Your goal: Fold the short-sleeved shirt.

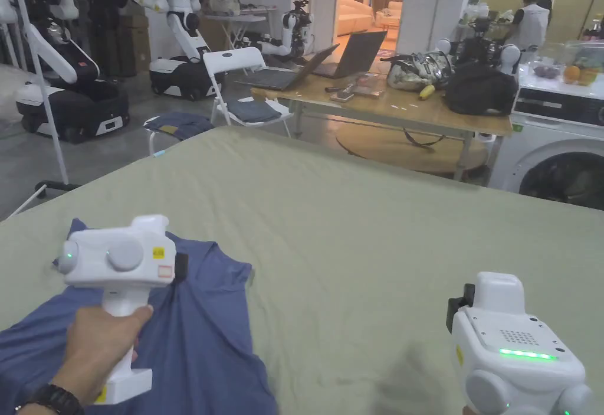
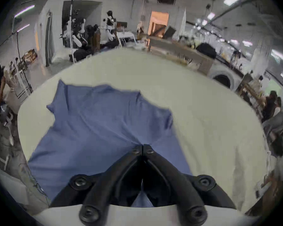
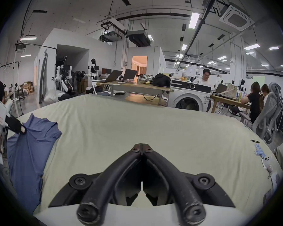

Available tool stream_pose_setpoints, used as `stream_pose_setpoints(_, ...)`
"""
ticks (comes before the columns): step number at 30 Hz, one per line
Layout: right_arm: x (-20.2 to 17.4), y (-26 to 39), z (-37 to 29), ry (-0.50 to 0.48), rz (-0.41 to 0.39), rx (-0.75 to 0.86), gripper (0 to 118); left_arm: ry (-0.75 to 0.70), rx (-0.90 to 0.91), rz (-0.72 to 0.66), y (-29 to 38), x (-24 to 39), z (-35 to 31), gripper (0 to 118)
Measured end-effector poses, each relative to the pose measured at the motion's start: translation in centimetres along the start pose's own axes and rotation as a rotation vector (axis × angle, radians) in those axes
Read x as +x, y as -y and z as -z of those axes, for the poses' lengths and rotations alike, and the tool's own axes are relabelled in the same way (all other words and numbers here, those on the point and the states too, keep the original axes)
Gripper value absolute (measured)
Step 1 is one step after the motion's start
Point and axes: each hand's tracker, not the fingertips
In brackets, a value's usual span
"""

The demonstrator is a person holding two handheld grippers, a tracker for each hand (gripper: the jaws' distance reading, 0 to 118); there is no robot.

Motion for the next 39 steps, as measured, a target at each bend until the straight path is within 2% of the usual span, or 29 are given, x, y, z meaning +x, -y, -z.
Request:
stream_pose_setpoints(5,2.5,-0.9,-0.9,0.034,0.018,0.025,0,0.121,0.144,-0.014,-4.3,3.6,-3.9,0)
stream_pose_setpoints(10,5.5,-1.7,-2.5,0.086,0.032,0.050,0,0.254,0.174,0.077,-7.3,10.9,-5.5,0)
stream_pose_setpoints(11,6.1,-1.8,-2.8,0.096,0.037,0.052,0,0.285,0.173,0.077,-8.3,11.5,-4.2,0)
stream_pose_setpoints(23,16.1,-1.9,-7.8,0.280,0.082,0.081,0,0.669,0.149,0.272,-8.5,34.1,-4.4,0)
stream_pose_setpoints(30,21.8,-1.0,-11.4,0.414,0.118,0.094,0,0.859,-0.004,0.452,-1.0,46.4,-3.2,0)
stream_pose_setpoints(34,24.5,0.3,-12.7,0.463,0.132,0.069,0,0.896,-0.101,0.550,5.3,49.1,-1.3,0)
stream_pose_setpoints(35,25.1,0.7,-13.0,0.477,0.137,0.063,0,0.897,-0.117,0.571,8.5,49.8,-2.8,0)
stream_pose_setpoints(39,26.4,1.9,-13.3,0.498,0.154,0.031,0,0.889,-0.164,0.559,12.6,49.5,-1.5,0)
